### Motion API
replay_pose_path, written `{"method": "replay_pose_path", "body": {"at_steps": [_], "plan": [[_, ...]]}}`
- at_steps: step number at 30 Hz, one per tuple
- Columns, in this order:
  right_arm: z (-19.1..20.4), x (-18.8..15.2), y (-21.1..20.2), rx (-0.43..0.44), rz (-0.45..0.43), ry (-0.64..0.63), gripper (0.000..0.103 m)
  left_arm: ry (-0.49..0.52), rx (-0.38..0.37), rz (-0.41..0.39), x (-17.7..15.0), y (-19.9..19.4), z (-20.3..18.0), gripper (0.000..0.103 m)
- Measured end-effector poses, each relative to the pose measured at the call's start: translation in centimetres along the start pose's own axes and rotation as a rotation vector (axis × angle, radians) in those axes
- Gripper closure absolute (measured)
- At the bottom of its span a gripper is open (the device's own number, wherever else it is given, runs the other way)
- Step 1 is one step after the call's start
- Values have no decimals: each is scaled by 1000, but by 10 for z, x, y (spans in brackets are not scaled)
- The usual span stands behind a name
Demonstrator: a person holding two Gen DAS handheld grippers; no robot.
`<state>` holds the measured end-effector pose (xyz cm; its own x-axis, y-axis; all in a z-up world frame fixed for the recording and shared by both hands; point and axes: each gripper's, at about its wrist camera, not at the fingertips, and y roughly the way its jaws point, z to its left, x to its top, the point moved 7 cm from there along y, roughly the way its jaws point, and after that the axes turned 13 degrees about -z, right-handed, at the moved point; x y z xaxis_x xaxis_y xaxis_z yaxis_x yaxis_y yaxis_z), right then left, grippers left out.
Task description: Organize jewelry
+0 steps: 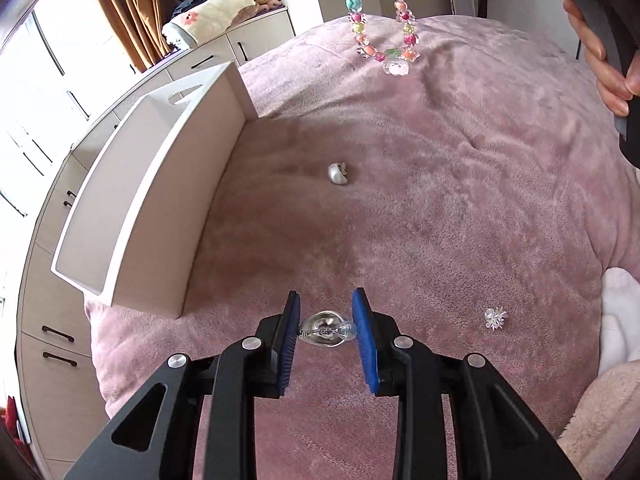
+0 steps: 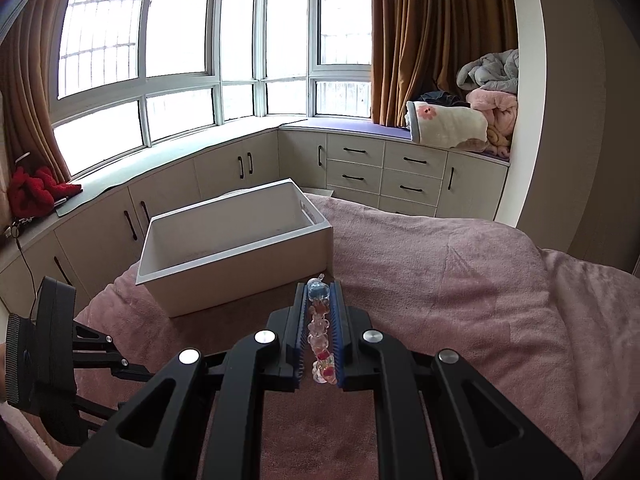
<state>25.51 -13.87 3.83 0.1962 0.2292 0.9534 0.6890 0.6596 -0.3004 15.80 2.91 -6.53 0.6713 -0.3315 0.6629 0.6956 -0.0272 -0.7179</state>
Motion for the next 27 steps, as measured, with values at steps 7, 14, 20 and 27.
{"method": "replay_pose_path", "body": {"at_steps": [7,14,20,27], "plan": [[4,34,19,29,-24,-17,91,-35,72,-62,47,-16,52,72],[13,58,61,55,-8,-63,91,-77,125,-103,86,-23,108,71],[22,65,109,93,32,2,91,-114,173,-129,109,-12,155,71],[43,86,179,113,48,14,91,-241,211,-107,116,23,210,71]]}}
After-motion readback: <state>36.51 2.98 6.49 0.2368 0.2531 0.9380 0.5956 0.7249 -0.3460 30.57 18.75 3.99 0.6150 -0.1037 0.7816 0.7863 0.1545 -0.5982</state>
